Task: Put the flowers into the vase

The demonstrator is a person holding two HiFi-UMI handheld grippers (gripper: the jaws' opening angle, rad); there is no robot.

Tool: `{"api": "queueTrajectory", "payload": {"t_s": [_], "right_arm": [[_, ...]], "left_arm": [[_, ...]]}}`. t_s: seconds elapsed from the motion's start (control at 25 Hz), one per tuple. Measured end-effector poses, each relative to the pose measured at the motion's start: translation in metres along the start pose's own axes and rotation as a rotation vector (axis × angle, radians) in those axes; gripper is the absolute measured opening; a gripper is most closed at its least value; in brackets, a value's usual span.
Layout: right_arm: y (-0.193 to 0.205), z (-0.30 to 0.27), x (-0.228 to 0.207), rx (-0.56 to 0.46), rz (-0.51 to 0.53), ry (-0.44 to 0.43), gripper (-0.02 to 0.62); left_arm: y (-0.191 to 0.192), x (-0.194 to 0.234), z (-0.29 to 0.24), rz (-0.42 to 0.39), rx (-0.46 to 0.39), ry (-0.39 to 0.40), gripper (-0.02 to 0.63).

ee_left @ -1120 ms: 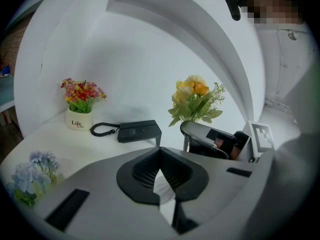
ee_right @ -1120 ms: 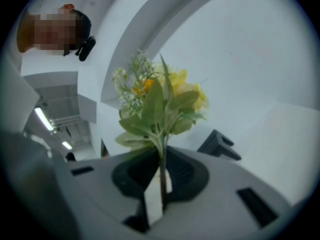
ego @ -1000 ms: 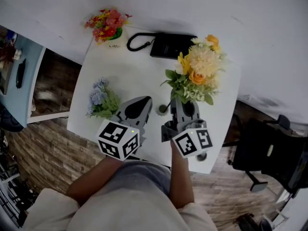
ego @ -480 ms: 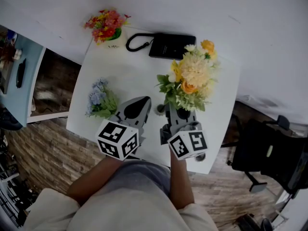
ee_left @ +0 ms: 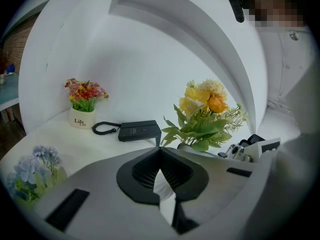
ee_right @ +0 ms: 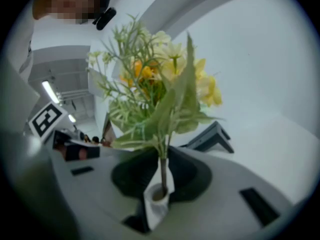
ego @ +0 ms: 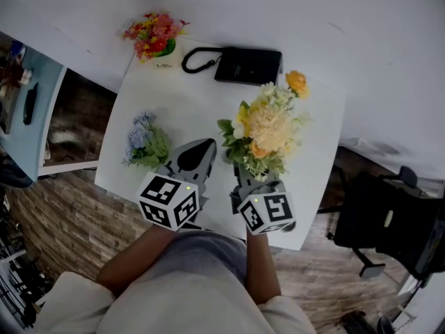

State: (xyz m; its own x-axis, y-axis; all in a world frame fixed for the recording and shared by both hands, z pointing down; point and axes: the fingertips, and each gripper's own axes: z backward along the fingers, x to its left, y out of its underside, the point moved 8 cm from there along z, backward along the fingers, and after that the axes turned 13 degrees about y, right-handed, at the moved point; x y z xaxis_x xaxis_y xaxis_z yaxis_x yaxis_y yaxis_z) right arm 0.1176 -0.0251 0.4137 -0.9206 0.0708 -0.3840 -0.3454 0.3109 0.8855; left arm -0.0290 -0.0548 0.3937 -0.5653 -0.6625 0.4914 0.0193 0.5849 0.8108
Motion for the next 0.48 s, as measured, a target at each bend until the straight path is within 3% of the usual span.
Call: {"api": "queueTrajectory", "payload": {"t_s": [0.24, 0.48], "right_arm": [[0.011, 0.007, 0.004, -0.011, 0.055, -0.015, 0.069], [0.023, 0.015, 0.008, 0.003, 0.094, -0.039, 0.125]], "left_arm": [[0.007, -0.007, 0.004, -0.009, 0.012, 0.002, 0.02], [0.011, -0.014, 0.005, -0.021, 0.025, 0.001, 0.02]]}}
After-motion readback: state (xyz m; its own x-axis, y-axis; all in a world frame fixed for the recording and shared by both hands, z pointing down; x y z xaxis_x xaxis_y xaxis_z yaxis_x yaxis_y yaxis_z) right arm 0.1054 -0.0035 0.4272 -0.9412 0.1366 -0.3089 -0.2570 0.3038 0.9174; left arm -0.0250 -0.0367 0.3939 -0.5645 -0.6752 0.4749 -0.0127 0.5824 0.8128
